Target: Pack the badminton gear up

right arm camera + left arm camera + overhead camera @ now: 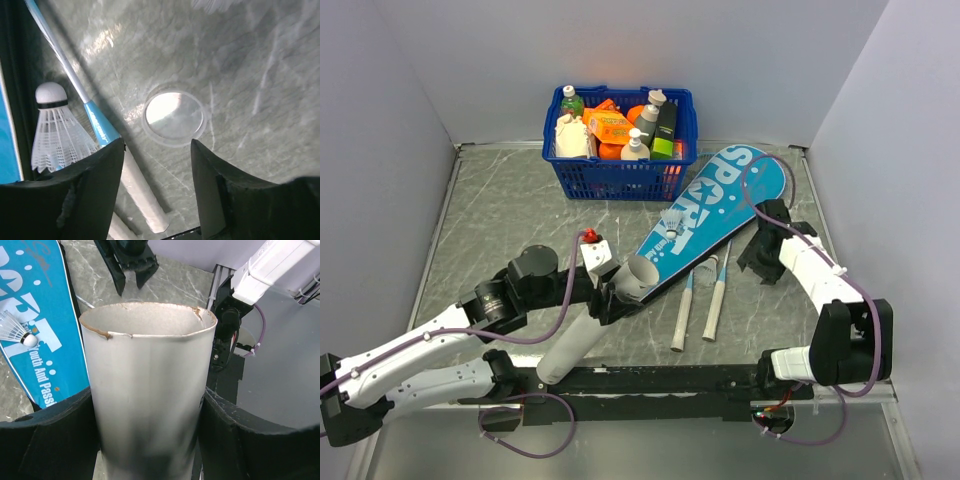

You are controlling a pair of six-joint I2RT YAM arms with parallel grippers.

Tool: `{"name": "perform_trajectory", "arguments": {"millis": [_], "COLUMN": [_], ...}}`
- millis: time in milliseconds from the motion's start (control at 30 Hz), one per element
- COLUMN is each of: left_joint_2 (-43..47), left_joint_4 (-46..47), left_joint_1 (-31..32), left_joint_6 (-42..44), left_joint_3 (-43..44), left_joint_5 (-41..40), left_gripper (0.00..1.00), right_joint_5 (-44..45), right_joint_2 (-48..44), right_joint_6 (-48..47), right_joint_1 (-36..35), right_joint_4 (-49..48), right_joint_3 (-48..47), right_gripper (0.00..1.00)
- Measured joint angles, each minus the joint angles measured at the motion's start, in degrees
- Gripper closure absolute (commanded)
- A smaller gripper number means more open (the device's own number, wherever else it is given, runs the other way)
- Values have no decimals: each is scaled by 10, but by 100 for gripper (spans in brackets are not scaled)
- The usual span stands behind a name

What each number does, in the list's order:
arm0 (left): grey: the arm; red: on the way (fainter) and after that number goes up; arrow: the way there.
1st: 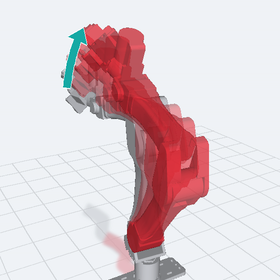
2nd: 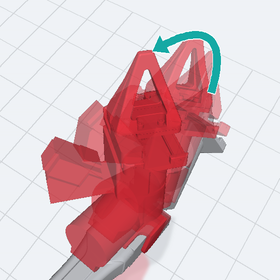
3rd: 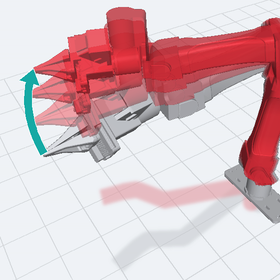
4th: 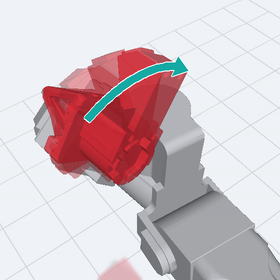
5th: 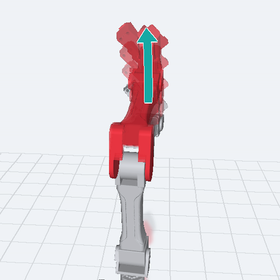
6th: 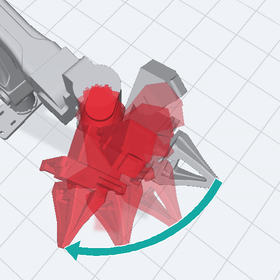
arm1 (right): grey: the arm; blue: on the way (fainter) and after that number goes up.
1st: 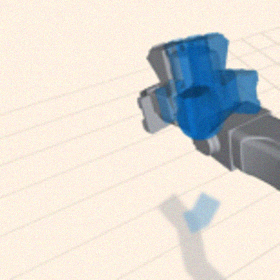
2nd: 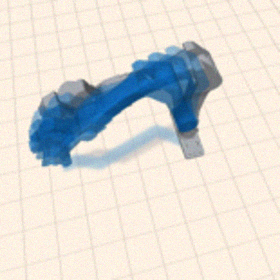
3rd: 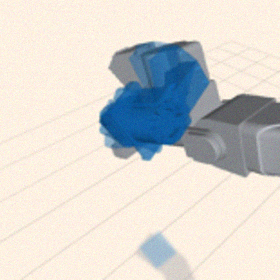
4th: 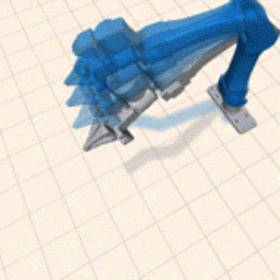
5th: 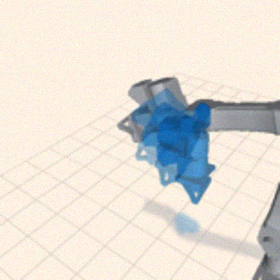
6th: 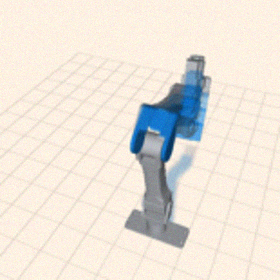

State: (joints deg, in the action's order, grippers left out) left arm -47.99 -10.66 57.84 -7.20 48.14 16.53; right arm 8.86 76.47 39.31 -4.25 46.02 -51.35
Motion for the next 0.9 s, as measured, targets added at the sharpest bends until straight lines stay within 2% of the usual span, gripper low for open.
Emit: {"name": "perform_trajectory", "arguments": {"millis": [133,400,900], "left_joint_2": [-8,-10,-10], "left_joint_4": [0,0,0], "left_joint_1": [0,0,0], "left_joint_6": [0,0,0], "left_joint_3": [0,0,0], "left_joint_5": [0,0,0], "left_gripper": [80,80,80], "right_joint_5": [28,84,81], "right_joint_2": [-7,3,110], "right_joint_6": [-14,-38,-58], "right_joint_1": [32,109,135], "right_joint_4": [16,24,-1], "right_joint_3": [-30,-68,-137], "right_gripper": [32,32,33]}}
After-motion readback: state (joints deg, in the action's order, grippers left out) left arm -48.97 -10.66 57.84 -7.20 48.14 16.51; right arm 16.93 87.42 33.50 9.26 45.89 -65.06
